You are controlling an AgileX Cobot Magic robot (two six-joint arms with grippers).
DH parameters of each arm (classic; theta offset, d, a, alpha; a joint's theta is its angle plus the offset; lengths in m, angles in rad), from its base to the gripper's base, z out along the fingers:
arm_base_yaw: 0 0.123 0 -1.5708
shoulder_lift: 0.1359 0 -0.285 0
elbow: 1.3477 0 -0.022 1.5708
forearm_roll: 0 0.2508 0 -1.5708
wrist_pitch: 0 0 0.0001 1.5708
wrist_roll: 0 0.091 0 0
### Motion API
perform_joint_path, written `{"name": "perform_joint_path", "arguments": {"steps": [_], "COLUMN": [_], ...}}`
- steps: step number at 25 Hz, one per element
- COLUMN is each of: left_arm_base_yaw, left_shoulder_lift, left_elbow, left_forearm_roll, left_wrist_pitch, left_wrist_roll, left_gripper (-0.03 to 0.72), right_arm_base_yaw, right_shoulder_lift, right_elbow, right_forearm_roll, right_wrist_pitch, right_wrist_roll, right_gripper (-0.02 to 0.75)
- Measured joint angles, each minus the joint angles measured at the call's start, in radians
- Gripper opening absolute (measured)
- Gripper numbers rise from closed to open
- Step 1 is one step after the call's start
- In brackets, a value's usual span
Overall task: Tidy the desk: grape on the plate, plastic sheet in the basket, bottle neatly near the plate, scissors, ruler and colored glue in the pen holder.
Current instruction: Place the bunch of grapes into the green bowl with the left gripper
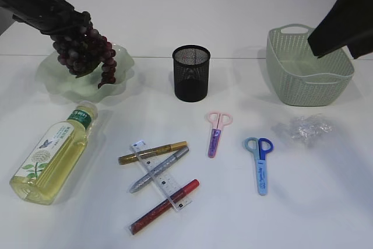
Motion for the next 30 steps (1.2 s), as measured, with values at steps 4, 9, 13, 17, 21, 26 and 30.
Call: {"name": "perform_joint_path", "arguments": {"steps": [4, 9, 13, 17, 21, 26, 30], "left_arm_base_yaw": [0.000, 0.000, 0.000, 0.000, 0.000, 0.000, 0.000], "left_shoulder_lift": [0.004, 0.013, 0.013, 0.013, 0.013, -0.006, -0.058], "left_elbow": [0.000, 0.000, -0.005, -0.007, -0.007, -0.007, -0.007], "left_forearm_roll": [0.000, -0.015, -0.035, -0.055, -0.059, -0.042, -0.019], "left_wrist_pitch": [0.002, 0.014, 0.014, 0.014, 0.018, 0.083, 0.166], "left_wrist_roll": [0.000, -0.001, -0.001, -0.001, -0.001, -0.001, -0.001], "left_gripper": [0.109, 0.225, 0.314, 0.384, 0.400, 0.400, 0.400], "right_arm_base_yaw": [0.000, 0.000, 0.000, 0.000, 0.000, 0.000, 0.000], "right_shoulder_lift": [0.000, 0.000, 0.000, 0.000, 0.000, 0.000, 0.000], "right_elbow": [0.000, 0.000, 0.000, 0.000, 0.000, 0.000, 0.000], "right_forearm_roll": [0.000, 0.000, 0.000, 0.000, 0.000, 0.000, 0.000], "right_wrist_pitch": [0.000, 0.000, 0.000, 0.000, 0.000, 0.000, 0.000], "right_wrist_roll": [0.000, 0.000, 0.000, 0.000, 0.000, 0.000, 0.000], "right_gripper": [0.585, 0.585, 0.585, 0.585, 0.585, 0.585, 0.585]}}
